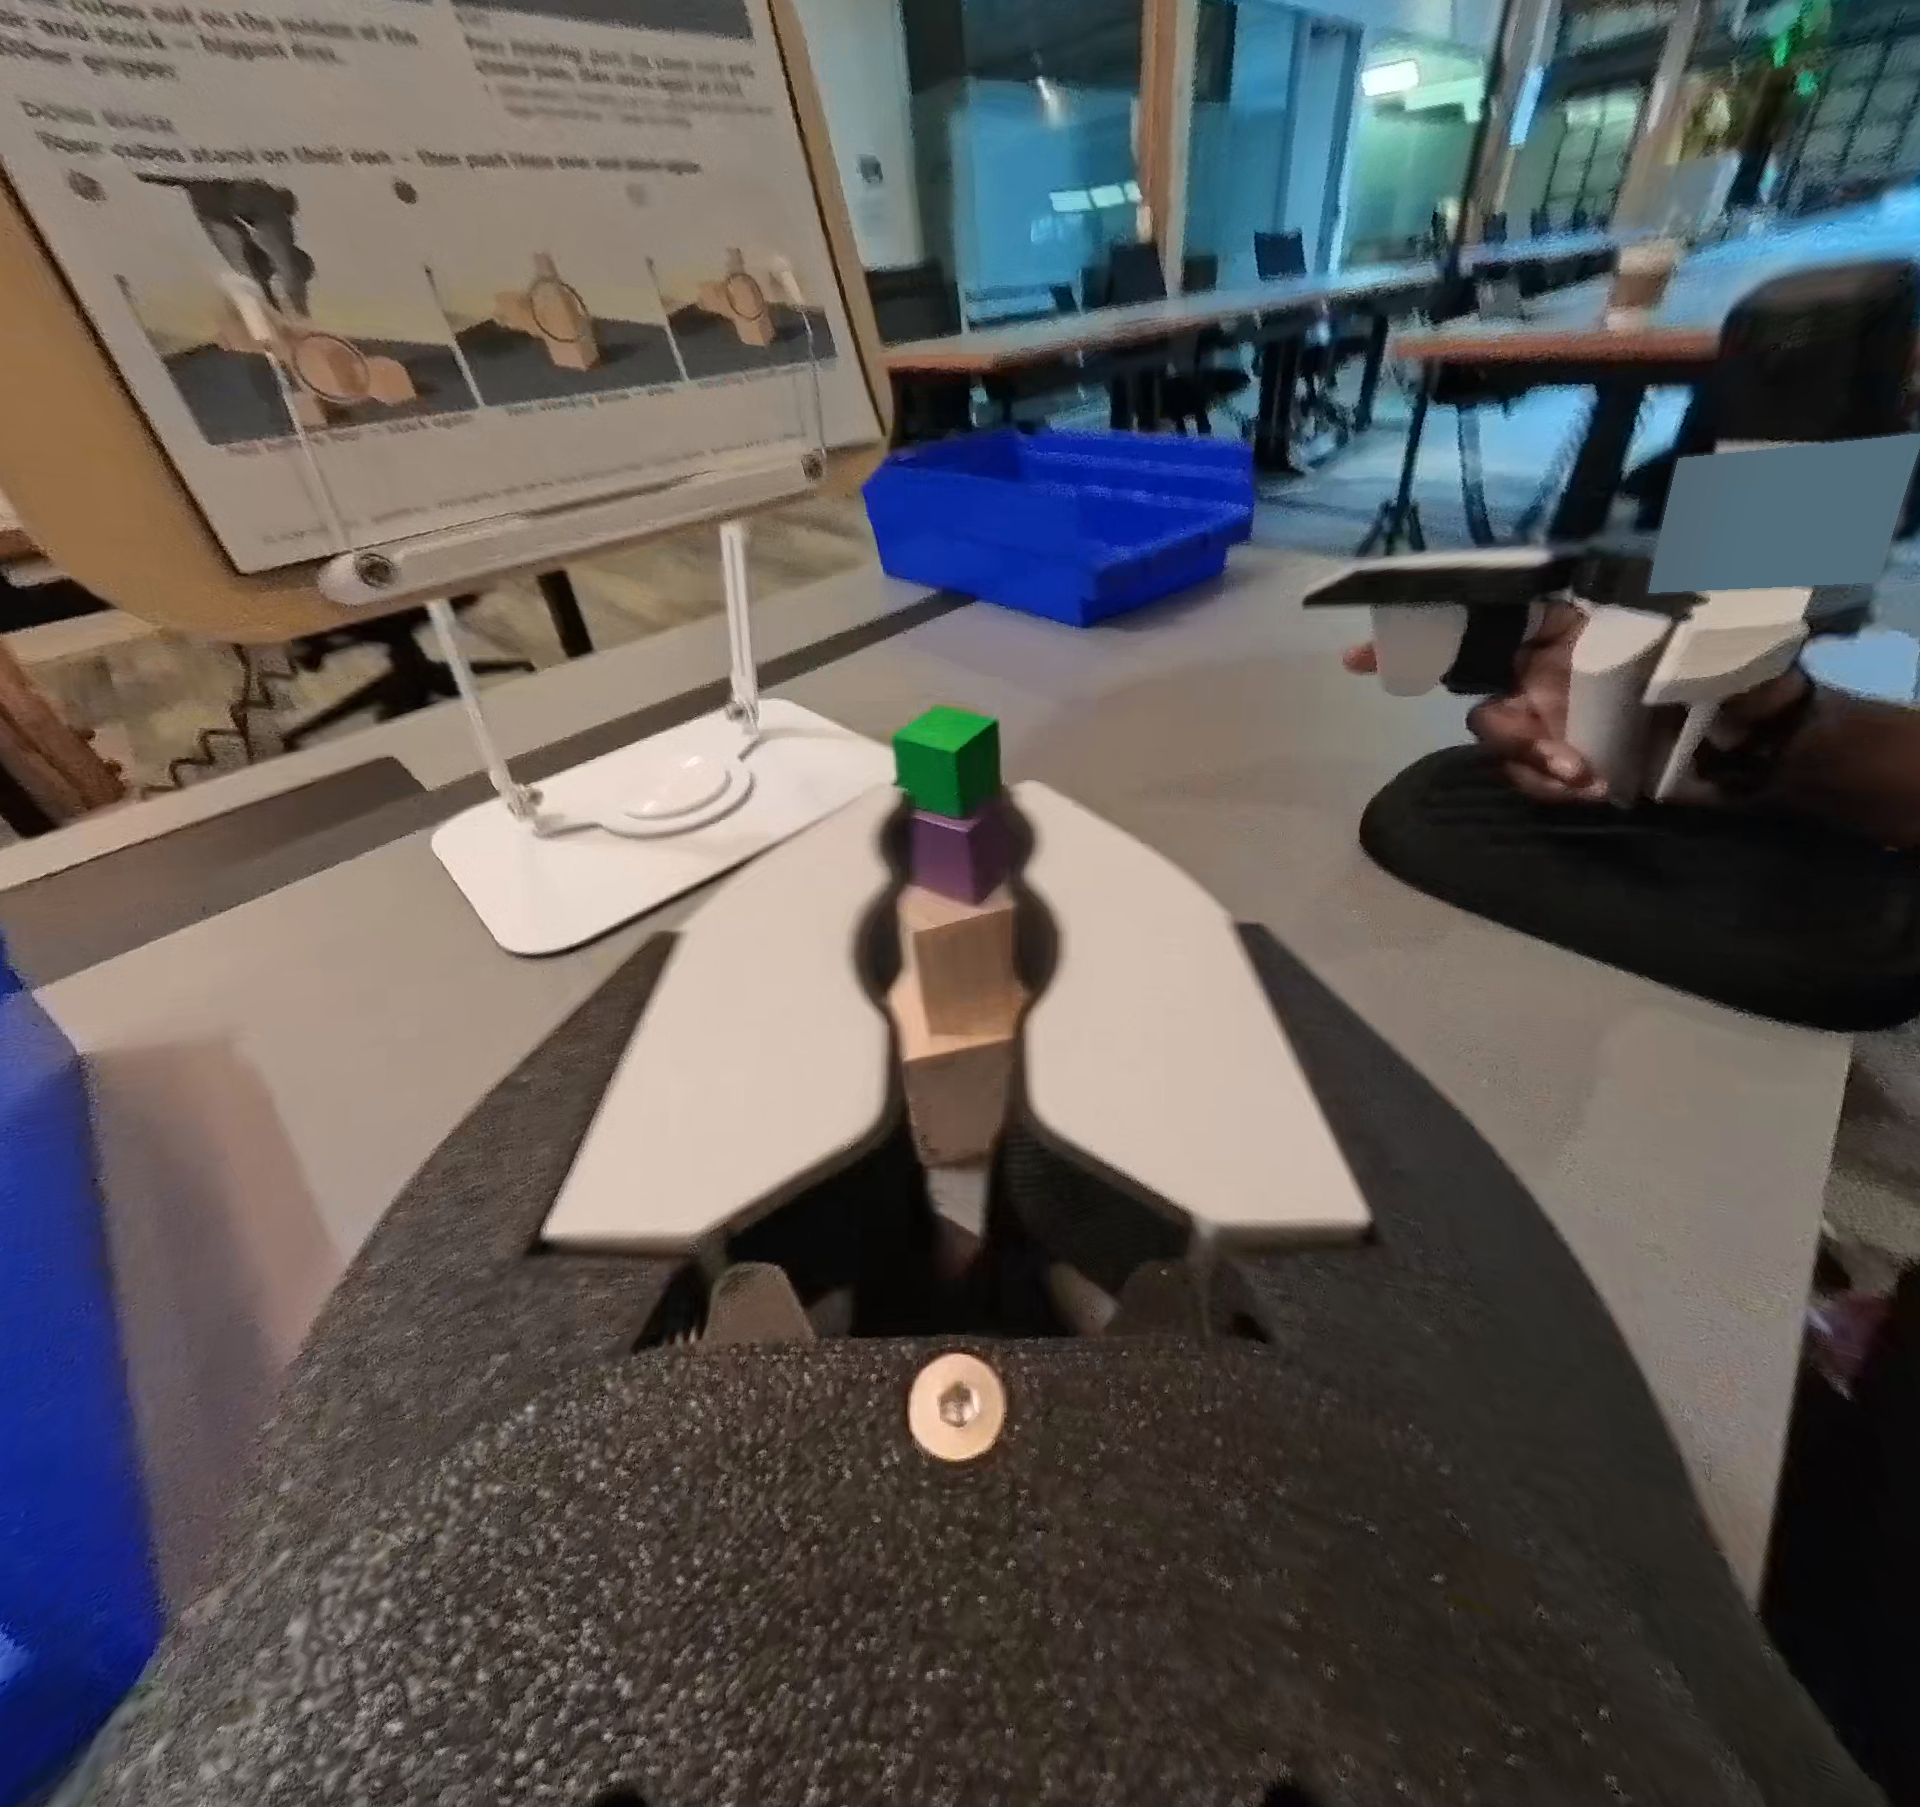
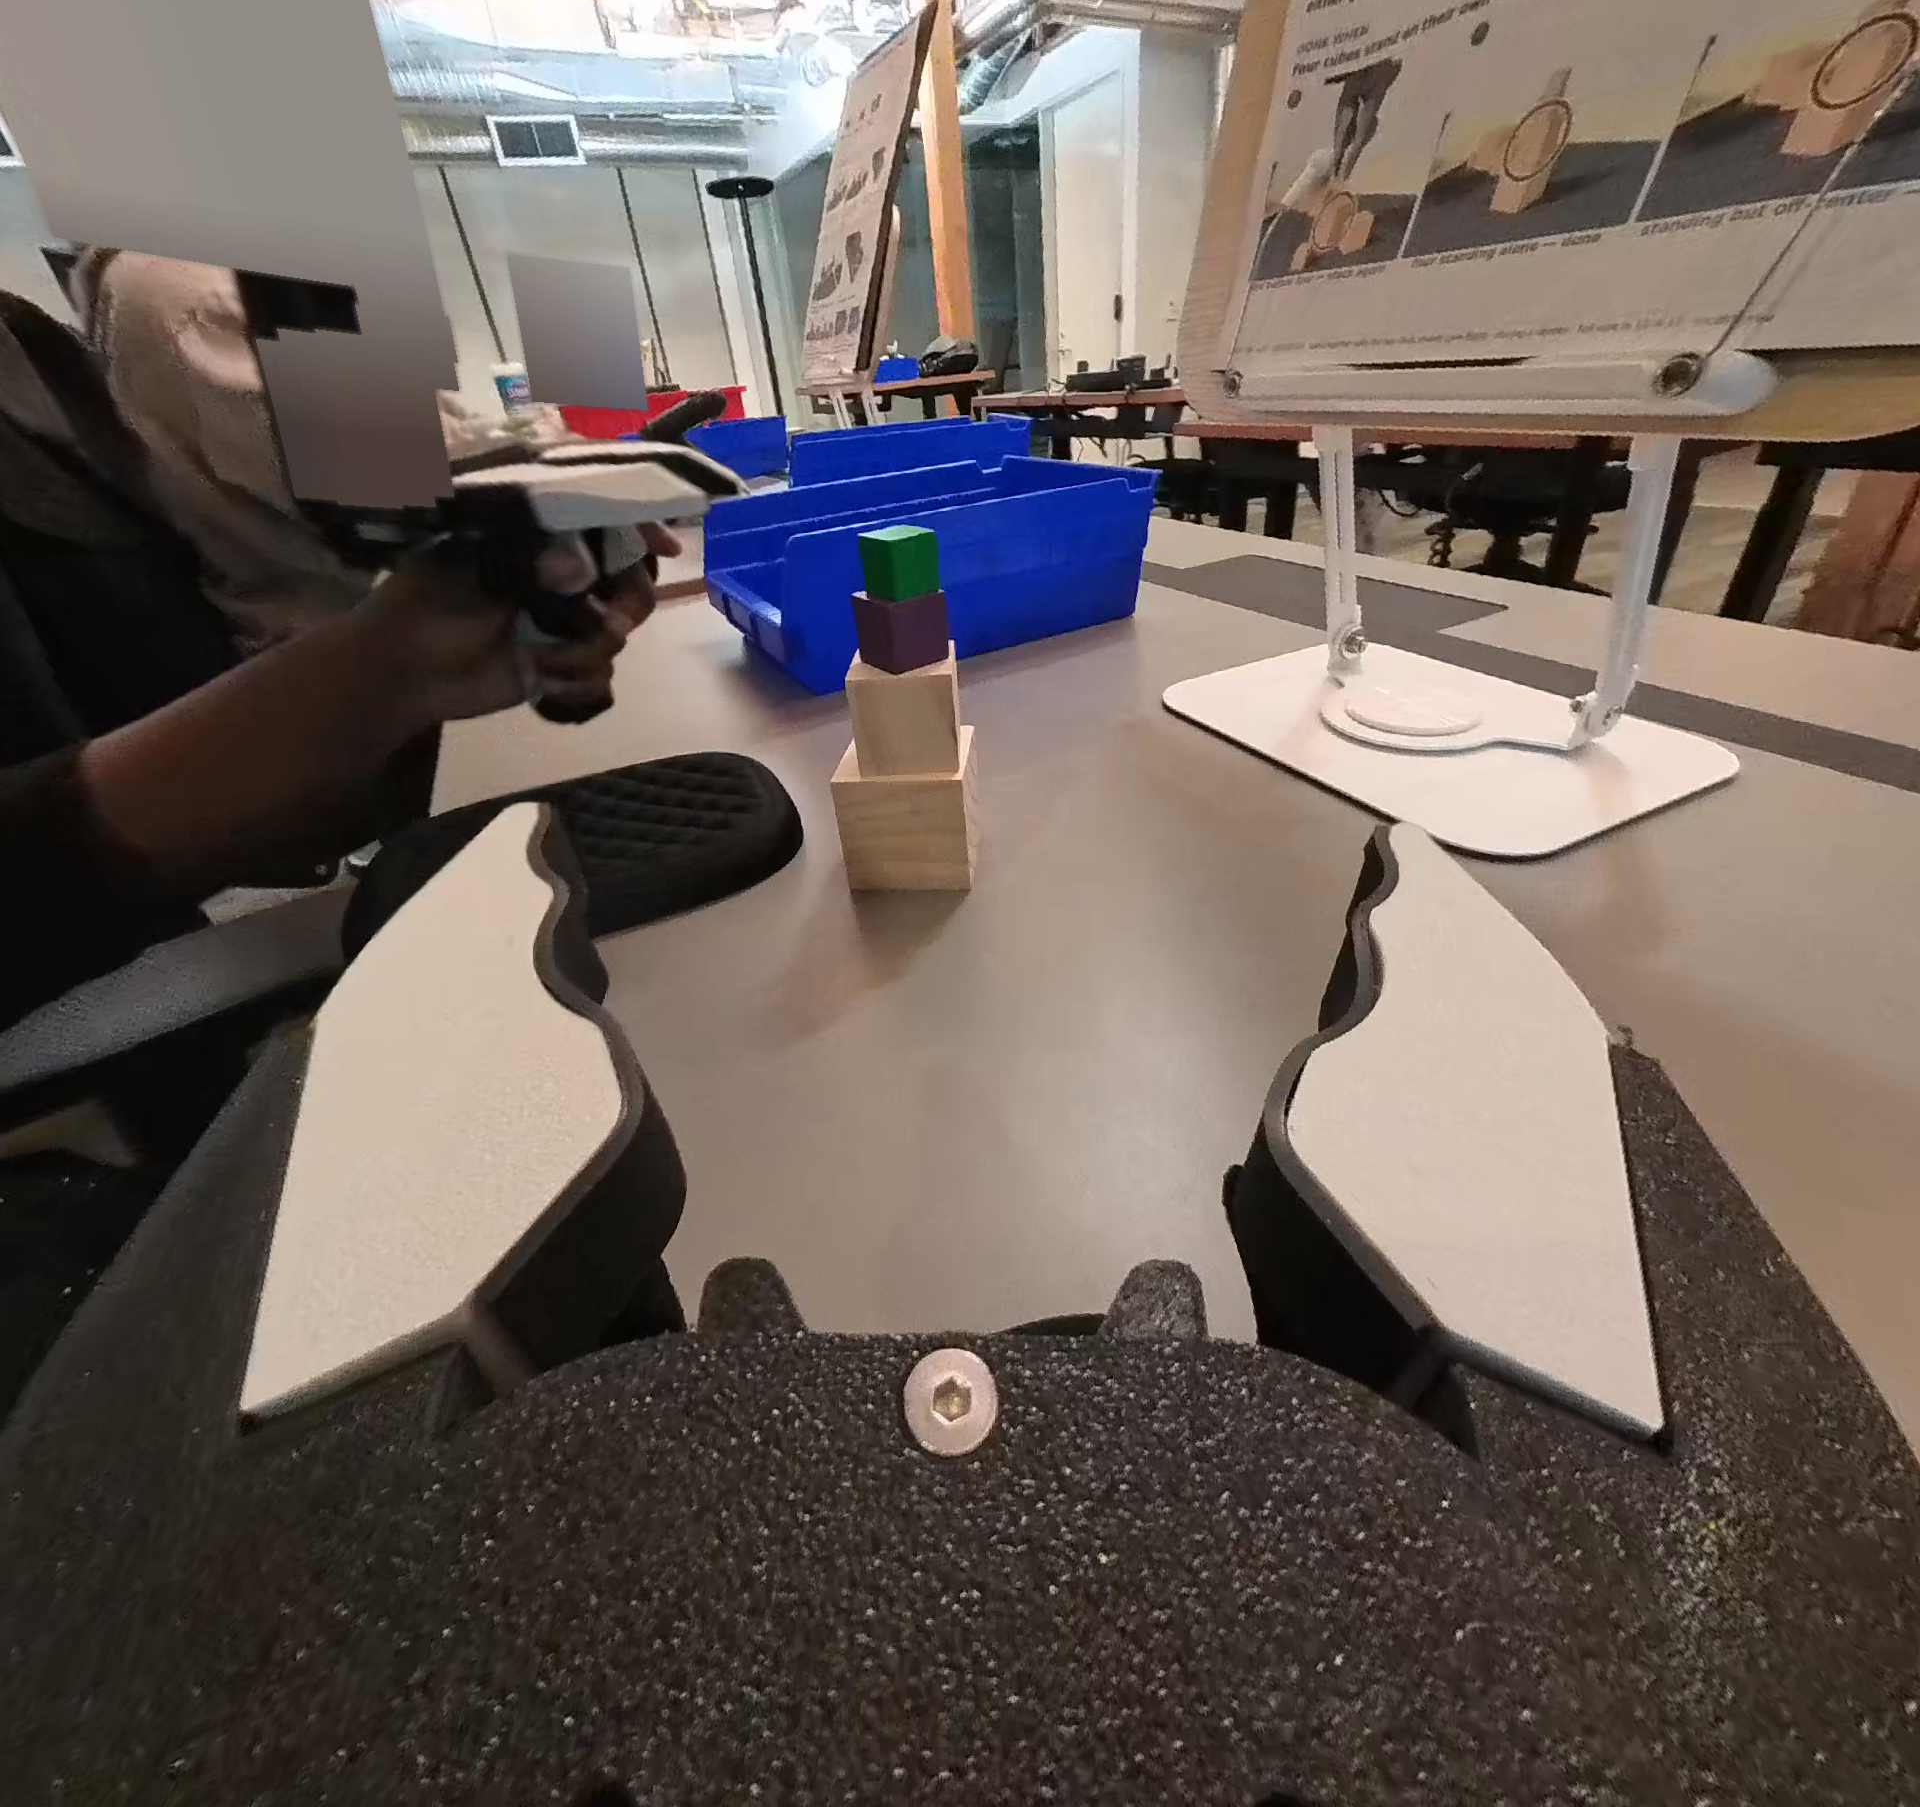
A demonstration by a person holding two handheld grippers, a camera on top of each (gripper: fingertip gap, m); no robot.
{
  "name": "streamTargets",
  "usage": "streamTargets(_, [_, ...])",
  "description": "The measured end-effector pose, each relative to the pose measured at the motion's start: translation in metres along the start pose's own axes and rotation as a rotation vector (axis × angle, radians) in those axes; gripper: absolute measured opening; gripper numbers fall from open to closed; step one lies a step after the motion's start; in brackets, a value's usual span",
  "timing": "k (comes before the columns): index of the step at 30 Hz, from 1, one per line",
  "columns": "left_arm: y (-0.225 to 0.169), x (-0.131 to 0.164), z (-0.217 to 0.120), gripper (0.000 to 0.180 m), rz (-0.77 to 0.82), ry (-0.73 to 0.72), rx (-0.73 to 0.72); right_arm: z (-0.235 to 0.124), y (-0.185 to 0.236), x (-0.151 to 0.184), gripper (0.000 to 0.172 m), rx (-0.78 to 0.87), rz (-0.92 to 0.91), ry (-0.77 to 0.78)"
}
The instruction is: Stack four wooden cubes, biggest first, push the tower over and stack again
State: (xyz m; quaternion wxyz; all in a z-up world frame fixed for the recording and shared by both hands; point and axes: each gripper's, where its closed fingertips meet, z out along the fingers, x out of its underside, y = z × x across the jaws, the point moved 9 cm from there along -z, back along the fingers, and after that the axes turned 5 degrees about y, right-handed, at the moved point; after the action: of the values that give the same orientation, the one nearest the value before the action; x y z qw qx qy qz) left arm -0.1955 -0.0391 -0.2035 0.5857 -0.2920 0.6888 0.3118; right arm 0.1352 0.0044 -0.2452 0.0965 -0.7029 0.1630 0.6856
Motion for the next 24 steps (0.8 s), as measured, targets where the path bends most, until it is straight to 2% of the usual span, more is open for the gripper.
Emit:
streamTargets(1, [0.007, -0.001, 0.004, 0.004, 0.008, 0.063, 0.025, 0.000, 0.000, 0.000, 0.135, -0.005, 0.001, 0.002])
streamTargets(2, [0.013, -0.001, 0.009, 0.000, 0.018, 0.153, 0.041, 0.001, 0.001, 0.000, 0.134, -0.005, -0.004, 0.006])
streamTargets(4, [0.026, 0.004, 0.019, 0.000, 0.077, 0.313, 0.021, 0.002, 0.002, 0.001, 0.133, -0.004, -0.023, 0.022])
streamTargets(10, [0.038, 0.030, 0.056, 0.000, 0.179, 0.550, 0.106, 0.002, 0.004, 0.001, 0.129, 0.003, -0.044, 0.024])
streamTargets(15, [0.036, 0.035, 0.067, 0.000, 0.218, 0.562, 0.126, 0.001, 0.005, 0.001, 0.127, 0.010, -0.055, 0.011])
streamTargets(24, [0.029, 0.027, 0.074, 0.000, 0.227, 0.530, 0.153, 0.002, 0.004, 0.002, 0.125, 0.011, -0.048, 0.021])
